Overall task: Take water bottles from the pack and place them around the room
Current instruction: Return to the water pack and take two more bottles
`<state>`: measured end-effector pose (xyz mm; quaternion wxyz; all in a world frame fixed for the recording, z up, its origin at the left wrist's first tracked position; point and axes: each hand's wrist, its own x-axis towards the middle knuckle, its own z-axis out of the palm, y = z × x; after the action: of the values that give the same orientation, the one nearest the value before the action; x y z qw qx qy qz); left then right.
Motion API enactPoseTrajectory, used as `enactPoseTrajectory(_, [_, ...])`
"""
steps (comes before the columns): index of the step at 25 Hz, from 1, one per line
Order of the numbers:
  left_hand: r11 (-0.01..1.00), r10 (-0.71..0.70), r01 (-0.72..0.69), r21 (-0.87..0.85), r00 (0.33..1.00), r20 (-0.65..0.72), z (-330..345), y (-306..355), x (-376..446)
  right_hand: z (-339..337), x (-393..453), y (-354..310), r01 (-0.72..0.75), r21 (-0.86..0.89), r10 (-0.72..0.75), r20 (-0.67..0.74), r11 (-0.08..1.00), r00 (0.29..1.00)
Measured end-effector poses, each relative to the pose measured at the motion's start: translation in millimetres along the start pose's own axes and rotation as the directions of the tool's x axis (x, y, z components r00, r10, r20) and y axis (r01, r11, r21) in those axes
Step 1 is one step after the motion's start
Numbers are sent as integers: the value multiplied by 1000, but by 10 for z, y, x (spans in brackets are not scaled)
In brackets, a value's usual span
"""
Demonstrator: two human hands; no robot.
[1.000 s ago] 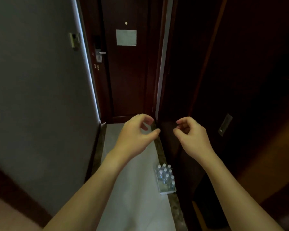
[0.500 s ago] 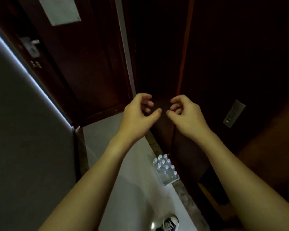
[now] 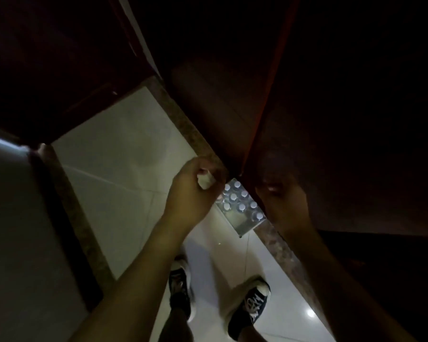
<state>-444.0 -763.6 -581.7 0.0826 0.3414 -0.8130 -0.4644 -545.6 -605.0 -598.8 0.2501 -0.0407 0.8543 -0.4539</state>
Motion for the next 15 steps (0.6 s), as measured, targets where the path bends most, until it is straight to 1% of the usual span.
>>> enactPoseTrajectory(2, [995,-77,72,66,994,74,791,-1074,390,669,477,981,-86,-24,86,2,996,996])
enactPoseTrajectory(3, [990,-103,90,110,988,114,1154,-1588,547,1016,693,1456,-93,-48,93,8,995,996])
enactPoseTrajectory(5, [972,-154,117,204,971,180,1883,-2584,794,1717,1123,2405,-106,-151,111,21,983,994])
enactPoseTrajectory(7, [961,-174,113,253,957,234,2558,-3500,963,2351,1482,3278,-120,-233,127,13,965,992])
enactPoseTrajectory(9, [960,-96,14,281,955,279,3028,-4159,1040,2777,1726,3834,-109,-261,105,-29,959,994])
enactPoseTrajectory(11, [953,46,-128,274,956,289,3376,-4596,1079,3036,1928,4165,-83,-311,59,-87,947,995])
enactPoseTrajectory(13, [945,177,-232,231,956,235,3586,-4827,1124,3146,2097,4345,-38,-359,-12,-137,932,990])
enactPoseTrajectory(15, [944,225,-258,205,959,170,3698,-4922,1173,3199,2199,4473,-25,-348,-43,-189,937,981])
